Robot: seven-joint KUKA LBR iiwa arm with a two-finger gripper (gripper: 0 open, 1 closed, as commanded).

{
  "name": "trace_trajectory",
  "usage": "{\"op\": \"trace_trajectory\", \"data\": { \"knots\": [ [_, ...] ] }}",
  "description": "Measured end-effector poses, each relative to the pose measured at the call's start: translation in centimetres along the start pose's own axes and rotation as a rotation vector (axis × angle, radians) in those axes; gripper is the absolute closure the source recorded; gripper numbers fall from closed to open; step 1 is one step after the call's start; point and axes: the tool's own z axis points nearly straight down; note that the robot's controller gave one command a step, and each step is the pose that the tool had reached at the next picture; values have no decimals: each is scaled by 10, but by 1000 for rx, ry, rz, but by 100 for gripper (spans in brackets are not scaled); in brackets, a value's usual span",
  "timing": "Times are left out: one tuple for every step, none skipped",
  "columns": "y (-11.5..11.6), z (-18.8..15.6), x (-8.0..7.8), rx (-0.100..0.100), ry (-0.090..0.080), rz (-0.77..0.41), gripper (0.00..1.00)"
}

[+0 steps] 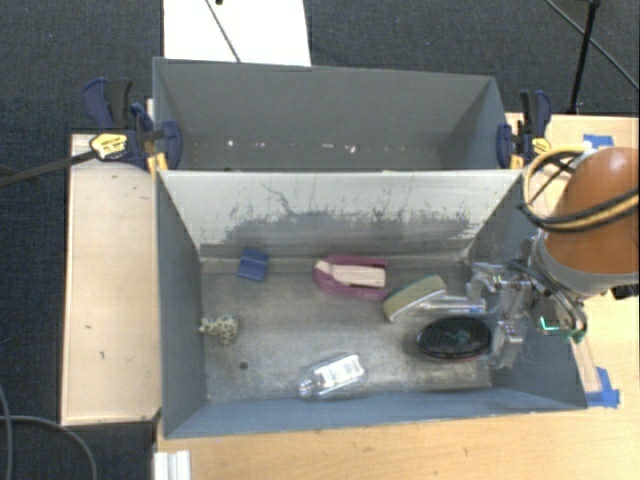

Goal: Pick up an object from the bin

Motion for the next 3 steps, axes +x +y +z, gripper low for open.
{"op": "trace_trajectory", "data": {
  "knots": [
    [16,91,-3,0,-4,-74,0],
    [15,88,-4,1,-9,-81,100],
    [16,-135,-3,3,-15,-76,100]
  ]
}}
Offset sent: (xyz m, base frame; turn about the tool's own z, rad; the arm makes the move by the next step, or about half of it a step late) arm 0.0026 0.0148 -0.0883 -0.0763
